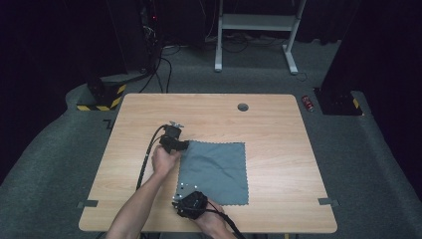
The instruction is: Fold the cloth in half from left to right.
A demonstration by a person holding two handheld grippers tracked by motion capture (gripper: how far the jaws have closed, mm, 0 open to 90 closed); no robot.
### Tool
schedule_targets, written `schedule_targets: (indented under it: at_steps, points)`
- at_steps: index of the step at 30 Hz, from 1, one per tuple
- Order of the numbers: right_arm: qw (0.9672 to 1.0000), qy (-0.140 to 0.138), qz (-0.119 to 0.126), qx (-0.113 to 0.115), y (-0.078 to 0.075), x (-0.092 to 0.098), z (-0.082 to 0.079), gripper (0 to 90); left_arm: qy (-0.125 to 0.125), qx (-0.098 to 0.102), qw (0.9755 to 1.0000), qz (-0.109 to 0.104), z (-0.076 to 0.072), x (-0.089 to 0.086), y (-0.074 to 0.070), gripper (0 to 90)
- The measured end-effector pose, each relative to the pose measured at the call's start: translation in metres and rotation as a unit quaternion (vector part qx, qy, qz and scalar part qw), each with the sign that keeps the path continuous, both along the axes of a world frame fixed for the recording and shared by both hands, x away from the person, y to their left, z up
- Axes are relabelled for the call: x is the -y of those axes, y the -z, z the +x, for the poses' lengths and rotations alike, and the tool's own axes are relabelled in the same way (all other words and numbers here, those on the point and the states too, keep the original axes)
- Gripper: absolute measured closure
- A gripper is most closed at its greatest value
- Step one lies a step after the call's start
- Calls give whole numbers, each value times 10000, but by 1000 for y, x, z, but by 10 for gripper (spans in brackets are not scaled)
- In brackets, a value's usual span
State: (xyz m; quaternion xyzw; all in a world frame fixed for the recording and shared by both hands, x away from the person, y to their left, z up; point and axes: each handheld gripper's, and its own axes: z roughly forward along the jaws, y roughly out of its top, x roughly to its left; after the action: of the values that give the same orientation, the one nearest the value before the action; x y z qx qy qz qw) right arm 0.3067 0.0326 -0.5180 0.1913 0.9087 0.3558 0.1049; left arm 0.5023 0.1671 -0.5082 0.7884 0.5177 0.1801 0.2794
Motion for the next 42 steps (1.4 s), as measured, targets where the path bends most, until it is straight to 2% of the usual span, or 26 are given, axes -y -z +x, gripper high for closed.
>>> schedule_targets:
  at_steps: [3,8,13,19,25,29,36,42]
  points:
    - [10000,-35,-30,18,0,-3,0,688,111,0,9999,16,-1,3,-1,639]
    - [9999,-45,-104,82,-1,-4,-1,808,204,-23,9998,-12,0,4,-2,765]
    - [9995,86,-224,211,-2,-5,-2,884,140,-175,9993,-290,2,3,-1,885]
    - [9996,115,-192,159,-2,-4,-3,899,95,-273,9982,-516,4,-4,-2,899]
    - [9997,48,-148,180,-5,-6,-6,900,130,-164,9972,-711,1,-10,-12,899]
    - [9998,14,-80,176,-10,-7,-9,900,131,-159,9974,-691,-1,-17,-17,899]
    - [9998,-78,-24,178,-15,-12,-12,900,66,-138,9968,-785,-3,-29,-22,899]
    - [9996,-110,160,197,-22,-13,-13,900,17,-148,9963,-841,-4,-37,-25,899]
